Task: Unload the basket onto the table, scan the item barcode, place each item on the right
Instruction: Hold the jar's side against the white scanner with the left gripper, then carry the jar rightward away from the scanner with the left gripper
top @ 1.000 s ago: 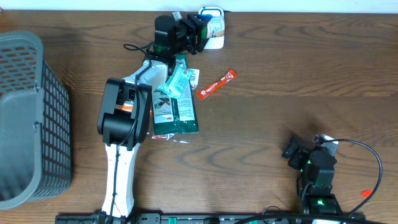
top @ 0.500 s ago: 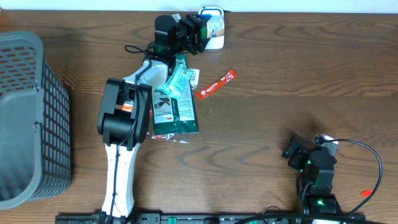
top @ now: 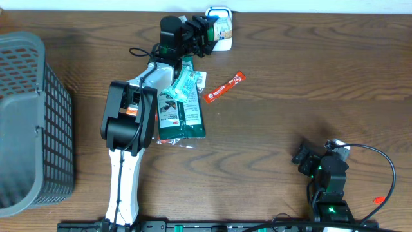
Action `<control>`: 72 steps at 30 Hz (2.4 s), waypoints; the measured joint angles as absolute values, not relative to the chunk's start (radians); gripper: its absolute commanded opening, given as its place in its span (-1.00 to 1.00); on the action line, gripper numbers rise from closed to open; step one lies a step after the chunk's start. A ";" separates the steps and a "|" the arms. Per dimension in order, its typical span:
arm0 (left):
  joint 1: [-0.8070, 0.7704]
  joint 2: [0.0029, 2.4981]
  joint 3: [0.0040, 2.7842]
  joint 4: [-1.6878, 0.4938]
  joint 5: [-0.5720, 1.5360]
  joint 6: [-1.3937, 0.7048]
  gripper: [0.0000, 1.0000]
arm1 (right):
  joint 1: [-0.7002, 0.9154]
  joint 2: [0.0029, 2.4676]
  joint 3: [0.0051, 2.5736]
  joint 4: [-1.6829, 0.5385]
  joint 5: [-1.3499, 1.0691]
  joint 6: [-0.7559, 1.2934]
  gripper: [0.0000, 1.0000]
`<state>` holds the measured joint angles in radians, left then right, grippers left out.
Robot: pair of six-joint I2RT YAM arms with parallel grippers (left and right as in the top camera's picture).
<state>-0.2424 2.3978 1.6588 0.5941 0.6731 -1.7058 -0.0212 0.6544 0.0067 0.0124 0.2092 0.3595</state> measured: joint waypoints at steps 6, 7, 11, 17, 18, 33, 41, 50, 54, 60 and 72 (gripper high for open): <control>-0.244 2.398 1.660 0.535 0.673 -1.742 -0.83 | -0.021 0.654 0.007 0.013 0.209 0.360 0.99; -0.244 2.398 1.660 0.530 0.673 -1.752 -0.82 | -0.021 0.654 0.007 0.012 0.209 0.360 0.98; -0.244 2.398 1.660 0.528 0.673 -1.763 -0.81 | -0.021 0.654 0.007 0.012 0.209 0.360 0.99; -0.244 2.398 1.660 0.590 0.665 -1.761 -0.82 | -0.021 0.654 0.007 0.013 0.209 0.360 0.99; -0.244 2.398 1.661 0.612 0.661 -1.756 -0.81 | -0.021 0.654 0.007 0.013 0.209 0.360 0.98; -0.244 2.398 1.663 0.654 0.573 -1.718 -0.84 | -0.021 0.654 0.007 0.013 0.209 0.360 0.98; -0.250 2.398 1.663 0.609 0.574 -1.861 -0.85 | -0.021 0.654 0.007 0.013 0.209 0.360 0.99; -0.261 2.398 1.663 0.612 0.637 -2.022 -0.85 | -0.021 0.654 0.007 0.016 0.209 0.360 0.98; -0.262 2.398 1.663 0.613 0.661 -2.024 -0.85 | -0.021 0.654 0.007 0.016 0.209 0.360 0.98; -0.263 2.398 1.663 0.617 0.675 -2.023 -0.85 | -0.021 0.654 0.007 0.016 0.209 0.360 0.99; -0.262 2.401 1.677 1.142 0.770 -1.684 -0.85 | -0.021 0.654 0.007 0.017 0.209 0.360 0.99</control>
